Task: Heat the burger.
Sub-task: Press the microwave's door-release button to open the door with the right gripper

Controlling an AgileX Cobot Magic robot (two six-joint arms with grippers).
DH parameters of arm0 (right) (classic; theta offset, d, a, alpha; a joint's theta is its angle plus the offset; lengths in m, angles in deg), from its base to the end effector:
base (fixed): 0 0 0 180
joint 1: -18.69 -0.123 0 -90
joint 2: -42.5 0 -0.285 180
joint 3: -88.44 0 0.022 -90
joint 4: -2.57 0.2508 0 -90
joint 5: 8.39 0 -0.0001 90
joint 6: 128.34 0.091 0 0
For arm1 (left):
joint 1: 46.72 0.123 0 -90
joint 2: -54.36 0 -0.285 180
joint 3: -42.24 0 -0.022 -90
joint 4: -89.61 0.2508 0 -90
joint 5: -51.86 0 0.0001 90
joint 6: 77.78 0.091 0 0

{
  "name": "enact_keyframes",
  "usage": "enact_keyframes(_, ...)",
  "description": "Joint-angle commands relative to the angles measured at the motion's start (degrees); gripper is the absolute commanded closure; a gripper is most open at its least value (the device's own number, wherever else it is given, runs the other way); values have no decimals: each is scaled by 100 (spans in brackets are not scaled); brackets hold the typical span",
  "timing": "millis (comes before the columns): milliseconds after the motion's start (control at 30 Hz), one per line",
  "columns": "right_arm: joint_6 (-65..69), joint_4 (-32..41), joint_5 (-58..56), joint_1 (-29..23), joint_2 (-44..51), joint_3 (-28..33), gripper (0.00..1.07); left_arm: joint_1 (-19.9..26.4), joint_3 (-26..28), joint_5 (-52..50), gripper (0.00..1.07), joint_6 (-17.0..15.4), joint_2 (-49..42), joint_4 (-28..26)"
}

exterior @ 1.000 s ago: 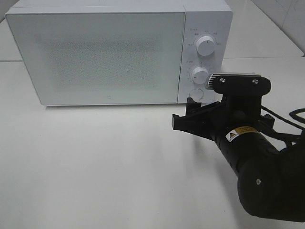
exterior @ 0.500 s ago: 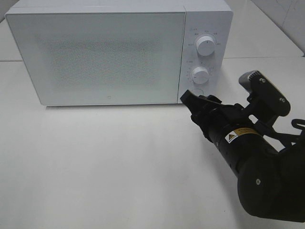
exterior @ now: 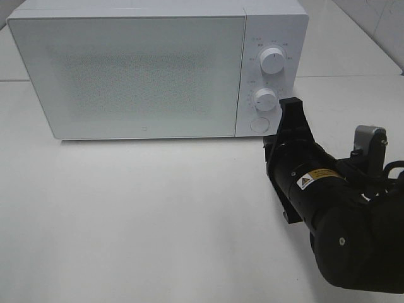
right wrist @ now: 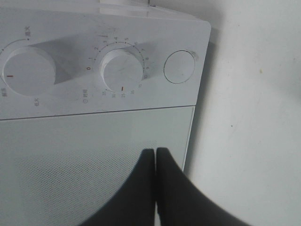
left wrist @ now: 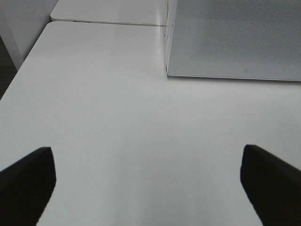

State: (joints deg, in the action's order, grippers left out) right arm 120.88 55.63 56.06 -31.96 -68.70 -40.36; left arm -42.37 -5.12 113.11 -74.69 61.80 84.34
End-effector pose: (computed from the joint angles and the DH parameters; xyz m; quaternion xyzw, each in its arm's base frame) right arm 0.2148 0.1585 0.1337 0.5134 0.6000 0.4193 0.4479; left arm -0.0082 -0.0080 0.2827 -0.0067 0.8474 -0.0115 0.5309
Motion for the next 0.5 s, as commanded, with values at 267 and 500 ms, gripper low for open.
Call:
enact_keyframes(267,212,-23,11,80,-11,-57,107,6,-17,11,7,-11,-86,-6)
enact_keyframes(500,183,-195,-52,413,-11,-201,107,6,-17,11,7,-11,-86,-6)
